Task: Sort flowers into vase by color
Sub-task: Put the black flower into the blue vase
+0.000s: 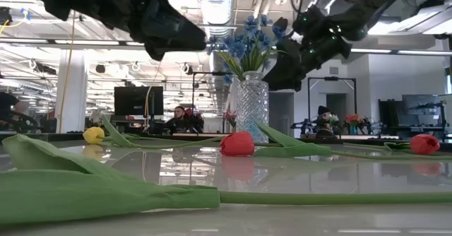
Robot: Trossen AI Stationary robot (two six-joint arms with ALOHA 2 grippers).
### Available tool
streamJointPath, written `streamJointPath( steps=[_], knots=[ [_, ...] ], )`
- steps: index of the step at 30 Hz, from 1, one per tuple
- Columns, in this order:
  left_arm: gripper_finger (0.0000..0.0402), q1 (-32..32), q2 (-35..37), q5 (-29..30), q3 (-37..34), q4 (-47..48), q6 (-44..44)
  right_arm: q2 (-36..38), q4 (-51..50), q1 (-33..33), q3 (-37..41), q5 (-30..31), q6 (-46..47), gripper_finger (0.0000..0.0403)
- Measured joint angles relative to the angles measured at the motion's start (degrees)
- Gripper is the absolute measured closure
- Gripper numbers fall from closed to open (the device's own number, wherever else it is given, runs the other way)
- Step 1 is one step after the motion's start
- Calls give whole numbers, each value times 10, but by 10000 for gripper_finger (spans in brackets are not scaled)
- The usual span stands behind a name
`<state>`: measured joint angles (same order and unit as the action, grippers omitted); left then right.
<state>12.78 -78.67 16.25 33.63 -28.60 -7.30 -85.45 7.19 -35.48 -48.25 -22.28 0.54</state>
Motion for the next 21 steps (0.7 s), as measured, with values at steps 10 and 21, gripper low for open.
streamJointPath(
  steps=[10,21],
  knots=[
    [270,-21,42,190,0,168,-46,41,-178,-13,-42,1,-84,189],
    [295,-284,39,-41,13,253,12,166,-177,-45,77,-1,-81,202]
  ],
)
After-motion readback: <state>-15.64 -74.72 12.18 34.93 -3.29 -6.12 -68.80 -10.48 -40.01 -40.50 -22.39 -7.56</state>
